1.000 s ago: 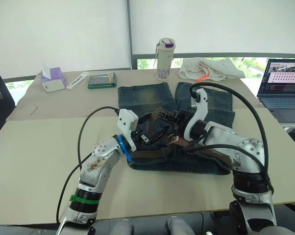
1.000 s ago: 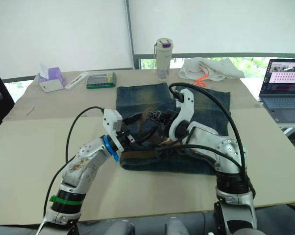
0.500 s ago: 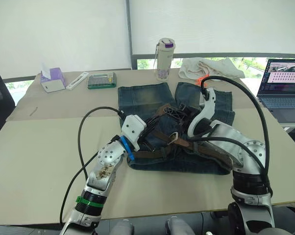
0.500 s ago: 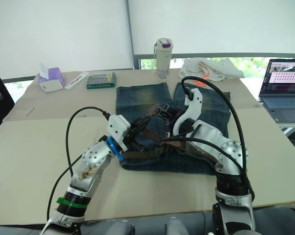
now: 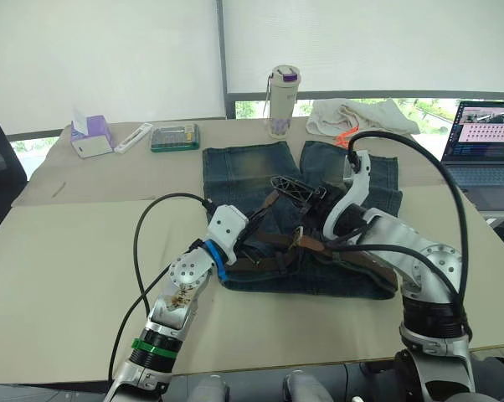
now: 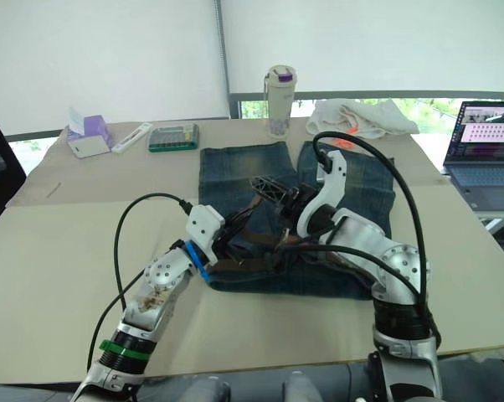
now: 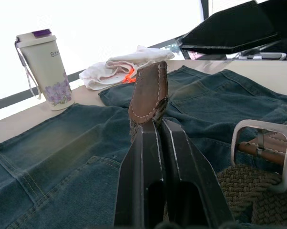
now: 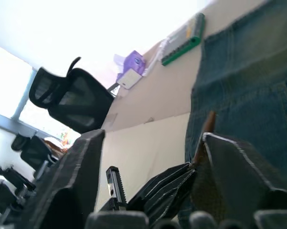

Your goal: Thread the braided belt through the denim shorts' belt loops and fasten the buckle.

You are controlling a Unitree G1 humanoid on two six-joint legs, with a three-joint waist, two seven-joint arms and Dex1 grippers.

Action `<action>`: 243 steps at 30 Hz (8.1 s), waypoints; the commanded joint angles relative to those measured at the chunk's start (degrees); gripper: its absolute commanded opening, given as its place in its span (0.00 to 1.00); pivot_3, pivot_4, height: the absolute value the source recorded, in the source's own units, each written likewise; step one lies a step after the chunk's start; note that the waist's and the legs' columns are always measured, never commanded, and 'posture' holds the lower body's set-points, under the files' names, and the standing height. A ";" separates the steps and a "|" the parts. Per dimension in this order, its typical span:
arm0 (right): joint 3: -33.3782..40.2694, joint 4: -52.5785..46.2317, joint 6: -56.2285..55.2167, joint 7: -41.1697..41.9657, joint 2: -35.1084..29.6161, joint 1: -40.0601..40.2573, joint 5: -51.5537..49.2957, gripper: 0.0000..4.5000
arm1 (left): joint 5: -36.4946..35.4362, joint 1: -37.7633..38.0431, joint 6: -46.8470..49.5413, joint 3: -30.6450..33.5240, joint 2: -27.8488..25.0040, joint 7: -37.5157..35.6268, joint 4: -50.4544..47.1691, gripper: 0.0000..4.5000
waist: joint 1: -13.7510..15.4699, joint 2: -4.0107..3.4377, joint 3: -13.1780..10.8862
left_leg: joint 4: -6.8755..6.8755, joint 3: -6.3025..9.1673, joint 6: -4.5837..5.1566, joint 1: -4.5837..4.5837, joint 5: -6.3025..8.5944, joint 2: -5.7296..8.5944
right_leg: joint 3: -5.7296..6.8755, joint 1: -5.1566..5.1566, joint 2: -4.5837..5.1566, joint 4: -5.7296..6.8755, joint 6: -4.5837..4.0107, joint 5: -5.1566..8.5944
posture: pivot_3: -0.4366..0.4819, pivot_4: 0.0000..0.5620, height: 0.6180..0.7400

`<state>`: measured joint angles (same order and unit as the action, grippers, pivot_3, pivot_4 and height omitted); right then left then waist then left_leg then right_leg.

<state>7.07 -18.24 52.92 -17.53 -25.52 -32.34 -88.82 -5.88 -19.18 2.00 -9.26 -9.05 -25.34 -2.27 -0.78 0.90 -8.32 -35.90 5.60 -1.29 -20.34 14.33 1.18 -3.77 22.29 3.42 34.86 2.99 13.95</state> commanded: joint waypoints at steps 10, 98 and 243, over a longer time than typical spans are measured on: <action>-14.10 -8.61 -15.58 41.02 -20.16 8.09 43.02 0.99 | -40.39 2.19 24.98 18.19 7.36 1.33 -10.73 0.00 | -0.58 0.06 -0.03 | -0.01 -0.01 0.03 0.04 0.03 -0.07 | 0.05 -0.01 -0.05 -0.01 0.20 0.12 | 0.48 0.27 1.00; -15.06 12.67 -35.65 69.01 -12.90 16.63 76.89 0.01 | -38.19 12.72 30.09 16.88 -9.86 -10.03 -12.92 0.00 | 0.03 0.35 0.33 | -0.07 0.07 -0.02 0.12 0.02 0.03 | 0.05 -0.08 0.02 0.05 -0.20 -0.07 | 0.48 0.27 1.00; -25.21 26.91 -37.62 76.81 -10.80 9.47 89.48 0.01 | -11.12 -16.11 5.65 5.46 -7.71 -16.16 3.12 0.00 | 0.02 0.41 0.89 | -0.22 0.12 -0.01 0.39 0.03 0.06 | 0.11 -0.31 0.01 0.21 -0.39 -0.20 | 0.48 0.27 1.00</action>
<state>-16.61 5.78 12.10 59.00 -34.86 -25.86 -1.29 -18.79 -35.54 5.61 -5.75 -15.56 -44.68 -0.25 -0.76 1.31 -7.43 -36.11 5.71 -1.29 -19.95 14.36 1.25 -3.66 21.99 3.43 35.08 2.60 13.76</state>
